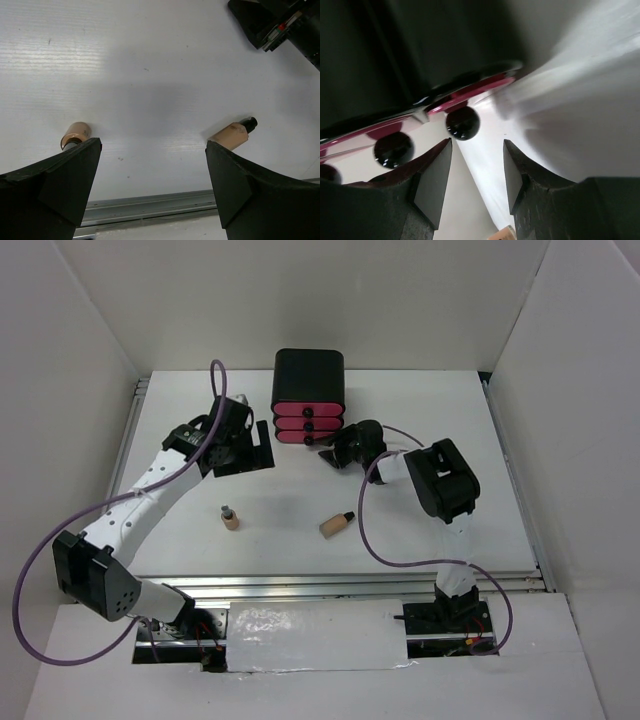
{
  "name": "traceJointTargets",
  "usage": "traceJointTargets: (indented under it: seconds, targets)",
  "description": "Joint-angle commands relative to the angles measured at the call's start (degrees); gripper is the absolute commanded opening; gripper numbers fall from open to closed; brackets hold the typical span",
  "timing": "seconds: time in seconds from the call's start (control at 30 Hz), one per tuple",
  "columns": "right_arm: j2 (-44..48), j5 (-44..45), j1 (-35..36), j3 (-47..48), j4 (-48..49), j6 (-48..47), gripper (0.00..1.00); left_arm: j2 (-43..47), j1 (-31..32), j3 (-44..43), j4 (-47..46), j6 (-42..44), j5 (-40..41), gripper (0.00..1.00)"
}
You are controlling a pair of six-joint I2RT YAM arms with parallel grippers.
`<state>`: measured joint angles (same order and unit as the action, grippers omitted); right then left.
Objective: Organize the makeup
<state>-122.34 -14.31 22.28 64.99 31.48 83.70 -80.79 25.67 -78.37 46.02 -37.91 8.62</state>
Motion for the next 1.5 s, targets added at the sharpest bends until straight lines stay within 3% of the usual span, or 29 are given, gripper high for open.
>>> traceJointTargets:
  seconds: [0.0, 0.6, 0.97, 1.27, 1.47]
  targets:
    - [-0.87, -0.72, 0.13, 2.77, 3.14, -0.29, 0.53, 2.57, -0.18, -1.26, -1.02, -0.15, -0.8, 0.99]
    - [-6.06, 0.68, 1.8, 4.62, 8.15, 1.55, 0.54, 8.02, -0.18, 0.14, -0.93, 2.75, -1.06, 0.99]
    - [-8.35, 5.34, 3.91, 2.33, 23.44, 4.01, 0.55, 9.87, -0.18, 2.78, -2.16, 4.51, -4.66, 0.99]
    - [-8.52, 9.12, 5.14, 4.44, 16.42, 3.75, 0.52, 10.75, -0.18, 2.78, -1.46, 6.18, -5.46, 0.99]
    - [-8.26, 12.02, 5.23, 3.12, 16.77, 3.92, 0.5, 11.62, -0.27, 3.75, -1.98, 6.62, -6.51, 0.99]
